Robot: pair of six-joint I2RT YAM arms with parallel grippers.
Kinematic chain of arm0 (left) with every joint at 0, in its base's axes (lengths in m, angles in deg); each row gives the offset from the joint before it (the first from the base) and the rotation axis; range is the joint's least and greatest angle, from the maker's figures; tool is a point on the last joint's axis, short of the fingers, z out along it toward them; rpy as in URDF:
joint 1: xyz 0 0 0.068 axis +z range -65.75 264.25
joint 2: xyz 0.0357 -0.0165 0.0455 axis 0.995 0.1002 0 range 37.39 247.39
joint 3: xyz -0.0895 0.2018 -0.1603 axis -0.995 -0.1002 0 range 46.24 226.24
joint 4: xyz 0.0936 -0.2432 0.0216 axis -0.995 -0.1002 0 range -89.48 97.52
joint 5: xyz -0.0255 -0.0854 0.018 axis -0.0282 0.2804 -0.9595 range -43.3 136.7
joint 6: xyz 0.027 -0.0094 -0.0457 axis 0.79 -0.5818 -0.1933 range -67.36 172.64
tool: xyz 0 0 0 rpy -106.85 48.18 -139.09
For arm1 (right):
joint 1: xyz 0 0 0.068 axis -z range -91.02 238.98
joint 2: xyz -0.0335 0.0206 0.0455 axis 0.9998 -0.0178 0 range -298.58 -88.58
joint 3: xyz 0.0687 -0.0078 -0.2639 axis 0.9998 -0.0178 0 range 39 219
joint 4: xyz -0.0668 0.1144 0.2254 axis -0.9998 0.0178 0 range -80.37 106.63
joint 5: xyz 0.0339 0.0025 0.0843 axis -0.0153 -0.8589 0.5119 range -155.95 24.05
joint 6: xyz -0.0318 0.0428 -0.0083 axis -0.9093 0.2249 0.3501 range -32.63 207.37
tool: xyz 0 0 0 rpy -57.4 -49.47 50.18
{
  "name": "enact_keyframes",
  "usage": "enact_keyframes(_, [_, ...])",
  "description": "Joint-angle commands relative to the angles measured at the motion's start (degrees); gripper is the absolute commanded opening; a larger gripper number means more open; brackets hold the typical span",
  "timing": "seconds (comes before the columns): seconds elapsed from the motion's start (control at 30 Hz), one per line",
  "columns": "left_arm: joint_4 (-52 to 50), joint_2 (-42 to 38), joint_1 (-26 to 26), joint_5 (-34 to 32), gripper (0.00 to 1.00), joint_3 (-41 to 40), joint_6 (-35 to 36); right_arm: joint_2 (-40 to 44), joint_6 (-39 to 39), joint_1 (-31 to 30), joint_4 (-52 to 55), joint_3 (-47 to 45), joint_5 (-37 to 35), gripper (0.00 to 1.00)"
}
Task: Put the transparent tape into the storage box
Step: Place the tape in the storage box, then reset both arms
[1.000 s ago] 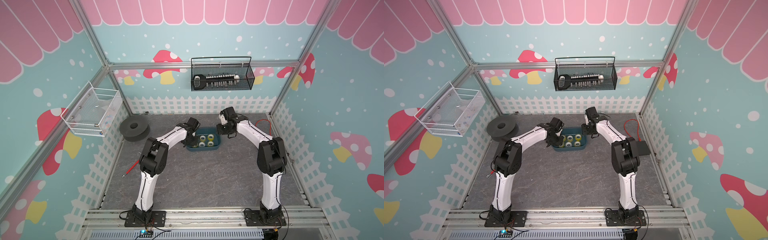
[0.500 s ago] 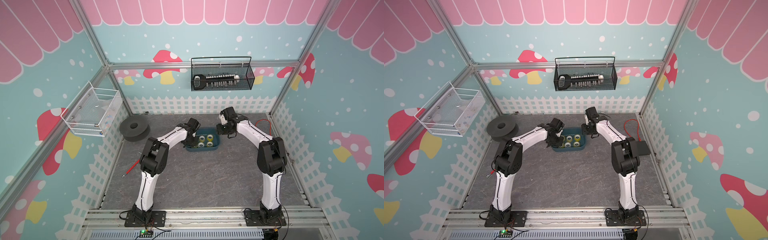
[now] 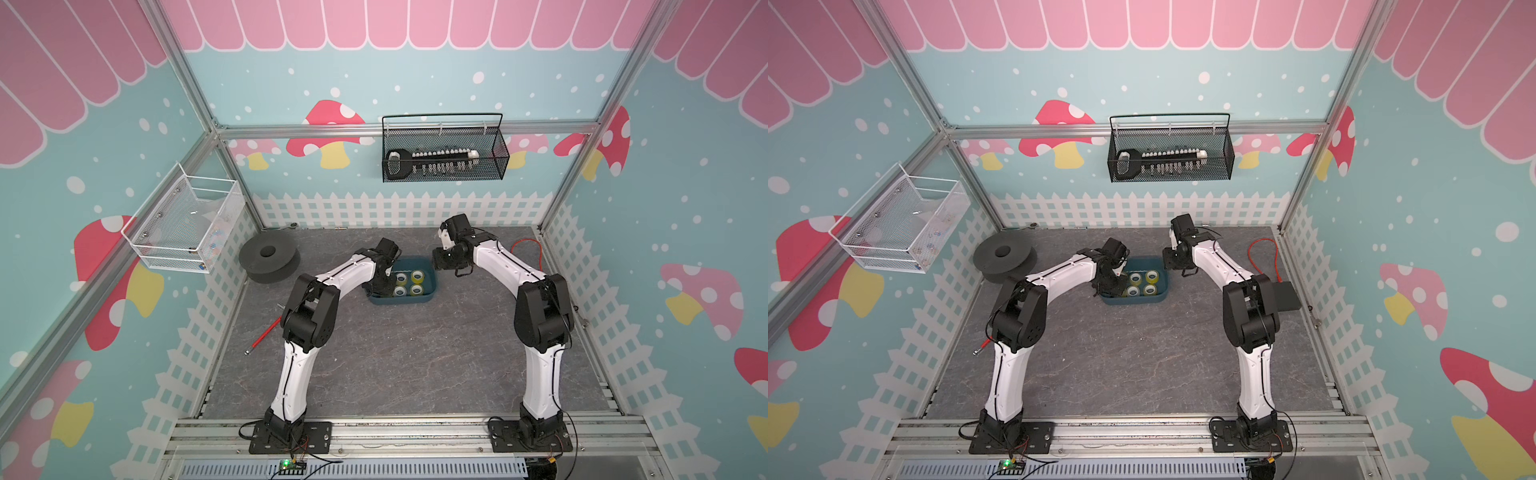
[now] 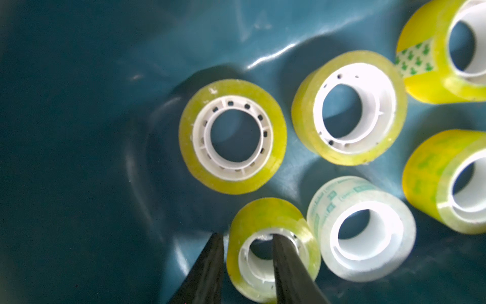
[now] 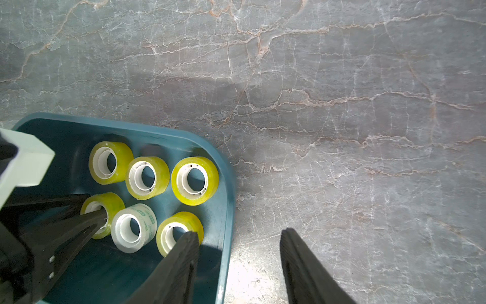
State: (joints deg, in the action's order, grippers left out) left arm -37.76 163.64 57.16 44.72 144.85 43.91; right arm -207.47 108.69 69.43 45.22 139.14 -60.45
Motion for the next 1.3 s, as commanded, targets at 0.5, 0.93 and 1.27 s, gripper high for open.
enact_keyframes(0.5, [-1.72,-1.92,-0.05,-5.21,0.43,1.13,-0.17,-0.9,-0.28,-0.57,0.79,1.25,0.91,0.56])
enact_keyframes(0.93, [-1.96,-3.63,0.02,-7.6,0.49,2.04,-0.82,-1.35,-1.08,-0.53,0.8,2.65,1.03,0.56])
enact_keyframes(1.27, [-1.36,-4.86,0.04,-4.41,0.51,4.93,-2.69,-1.21,-1.12,-0.58,0.79,2.69,1.27,0.56])
